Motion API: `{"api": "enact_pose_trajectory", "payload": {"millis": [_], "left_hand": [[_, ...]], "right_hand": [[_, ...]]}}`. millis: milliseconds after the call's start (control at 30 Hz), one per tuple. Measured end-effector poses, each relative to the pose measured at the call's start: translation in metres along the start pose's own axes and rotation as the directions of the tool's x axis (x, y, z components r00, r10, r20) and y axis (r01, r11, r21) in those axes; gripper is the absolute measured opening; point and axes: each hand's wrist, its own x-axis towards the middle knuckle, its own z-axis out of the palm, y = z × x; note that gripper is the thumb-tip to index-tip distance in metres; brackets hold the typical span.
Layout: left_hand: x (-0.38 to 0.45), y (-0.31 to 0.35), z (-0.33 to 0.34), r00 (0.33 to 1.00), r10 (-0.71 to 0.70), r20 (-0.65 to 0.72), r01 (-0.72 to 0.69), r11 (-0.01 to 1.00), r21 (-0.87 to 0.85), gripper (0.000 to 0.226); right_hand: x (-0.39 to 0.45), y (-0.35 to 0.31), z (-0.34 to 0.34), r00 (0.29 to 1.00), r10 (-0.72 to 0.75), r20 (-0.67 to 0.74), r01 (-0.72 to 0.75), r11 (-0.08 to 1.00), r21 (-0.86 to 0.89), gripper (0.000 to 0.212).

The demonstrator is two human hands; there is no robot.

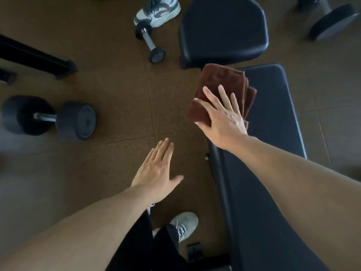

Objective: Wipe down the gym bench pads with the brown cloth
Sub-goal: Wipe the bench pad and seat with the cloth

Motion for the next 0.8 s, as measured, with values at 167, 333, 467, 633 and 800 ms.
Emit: {"api": "enact_pose_trajectory", "payload": {"millis": [167,333,467,633,800], "left_hand": [[-0.029,0.026,0.030,0.999,0.038,-0.001,-0.038,0.997,-0.060,0.090],[-0.057,0.040,0.041,0.994,0.106,0.007,-0.105,0.993,-0.050,0.082],[-0.093,0.044,0.053,0.984,0.170,0.050,-0.167,0.984,-0.070,0.080],[-0.148,0.029,0.086,0.964,0.240,0.113,-0.235,0.970,-0.055,0.078],[-0.219,0.026,0.131,0.939,0.272,0.211,-0.257,0.962,-0.093,0.079]], "right_hand": [[-0.054,-0.010,0.019,0.999,-0.037,-0.033,0.034,0.996,-0.083,0.057],[-0.115,-0.024,0.040,0.998,0.014,-0.068,-0.019,0.997,-0.076,0.056],[-0.190,-0.034,0.064,0.995,0.065,-0.075,-0.071,0.994,-0.079,0.061],[-0.267,-0.049,0.093,0.983,0.169,-0.065,-0.175,0.979,-0.102,0.068],[-0.353,-0.059,0.120,0.972,0.224,-0.065,-0.230,0.967,-0.113,0.073]]}}
